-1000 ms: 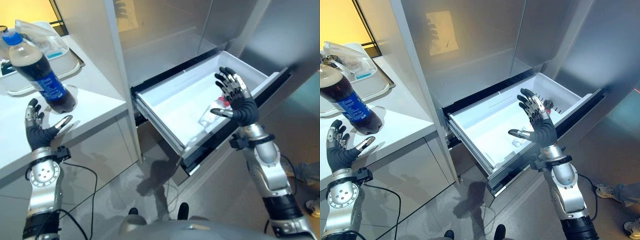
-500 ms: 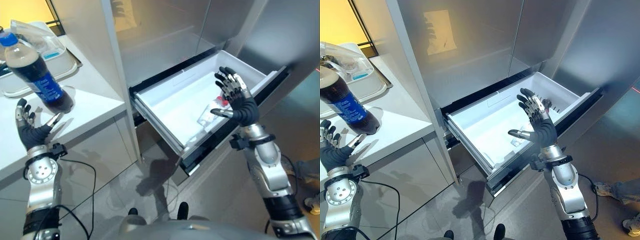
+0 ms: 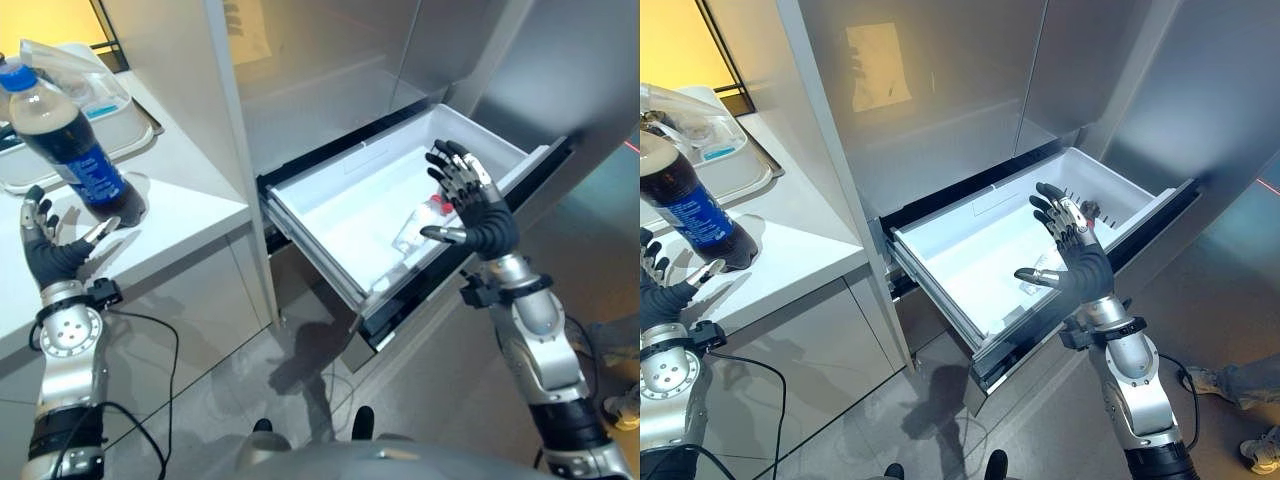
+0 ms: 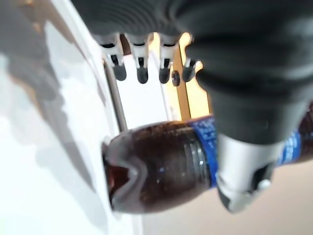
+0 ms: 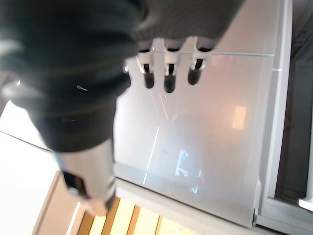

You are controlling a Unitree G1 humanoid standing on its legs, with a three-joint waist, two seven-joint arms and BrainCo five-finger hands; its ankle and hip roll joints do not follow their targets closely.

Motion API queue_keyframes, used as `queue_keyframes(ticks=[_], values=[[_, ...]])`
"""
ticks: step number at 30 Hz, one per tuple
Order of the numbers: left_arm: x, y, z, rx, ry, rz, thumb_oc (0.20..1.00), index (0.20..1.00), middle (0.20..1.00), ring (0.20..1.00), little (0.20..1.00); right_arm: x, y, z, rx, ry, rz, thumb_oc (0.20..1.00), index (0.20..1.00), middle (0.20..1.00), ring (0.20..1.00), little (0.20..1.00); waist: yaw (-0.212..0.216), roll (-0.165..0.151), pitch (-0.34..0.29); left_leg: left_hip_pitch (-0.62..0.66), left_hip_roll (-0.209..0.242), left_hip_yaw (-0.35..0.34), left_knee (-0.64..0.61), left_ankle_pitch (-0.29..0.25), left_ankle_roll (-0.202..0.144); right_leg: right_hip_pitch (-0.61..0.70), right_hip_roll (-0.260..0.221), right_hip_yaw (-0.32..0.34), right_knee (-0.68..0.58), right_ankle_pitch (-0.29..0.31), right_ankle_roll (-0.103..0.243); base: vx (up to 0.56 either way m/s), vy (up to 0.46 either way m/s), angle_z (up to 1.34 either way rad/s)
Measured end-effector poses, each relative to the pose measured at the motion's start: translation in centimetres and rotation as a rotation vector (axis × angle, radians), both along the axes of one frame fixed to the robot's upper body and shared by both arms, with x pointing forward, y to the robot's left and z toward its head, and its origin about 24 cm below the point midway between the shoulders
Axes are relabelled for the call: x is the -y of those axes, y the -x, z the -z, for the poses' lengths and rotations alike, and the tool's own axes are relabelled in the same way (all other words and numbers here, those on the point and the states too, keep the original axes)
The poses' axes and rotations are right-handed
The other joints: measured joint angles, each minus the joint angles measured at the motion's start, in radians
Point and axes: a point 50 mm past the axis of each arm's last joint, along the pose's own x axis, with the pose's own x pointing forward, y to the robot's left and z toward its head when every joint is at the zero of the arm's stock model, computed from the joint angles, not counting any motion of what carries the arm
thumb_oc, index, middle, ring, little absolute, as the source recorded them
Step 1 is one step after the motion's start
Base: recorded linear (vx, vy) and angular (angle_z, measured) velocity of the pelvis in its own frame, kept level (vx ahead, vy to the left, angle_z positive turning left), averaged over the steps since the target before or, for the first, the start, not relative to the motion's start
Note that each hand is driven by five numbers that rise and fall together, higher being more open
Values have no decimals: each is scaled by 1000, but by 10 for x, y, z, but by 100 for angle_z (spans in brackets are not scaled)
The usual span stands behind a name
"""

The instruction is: Take the drinks into the refrigerator

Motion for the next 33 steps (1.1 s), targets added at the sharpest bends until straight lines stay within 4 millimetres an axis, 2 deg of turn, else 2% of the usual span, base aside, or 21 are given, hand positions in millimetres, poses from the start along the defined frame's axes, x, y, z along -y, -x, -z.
queue_keyframes(ticks=[9, 22, 30, 33], values=[[0, 0, 3, -25, -4, 20, 1000, 1000, 1000, 1000, 1000, 1, 4, 8, -42, 4, -9, 1000, 1000, 1000, 1000, 1000, -23, -15, -9, 6, 0, 13, -1, -2, -2, 0, 4, 15, -6, 5, 1, 3, 17, -5], [-5, 0, 5, -64, -13, 38, 1000, 1000, 1000, 1000, 1000, 0, 7, 11, -55, 8, -19, 1000, 1000, 1000, 1000, 1000, -49, -5, -2, 21, -3, 70, -1, -5, -3, -10, 10, 69, -15, 25, 1, 5, 43, -12], [-8, 2, 9, -85, -11, 28, 1000, 1000, 1000, 1000, 1000, -1, 9, 7, -39, 8, -27, 1000, 1000, 1000, 1000, 1000, -54, -8, -2, 52, -17, 192, -6, -24, 8, -42, 21, 181, -13, 53, 9, 6, 52, -44], [-11, 2, 9, -94, -19, 22, 1000, 1000, 1000, 1000, 1000, -1, 9, 7, -39, 9, -29, 1000, 1000, 1000, 1000, 1000, -78, -12, -3, 63, -18, 208, -5, -29, 6, -46, 24, 197, -13, 52, 10, 12, 27, -20]])
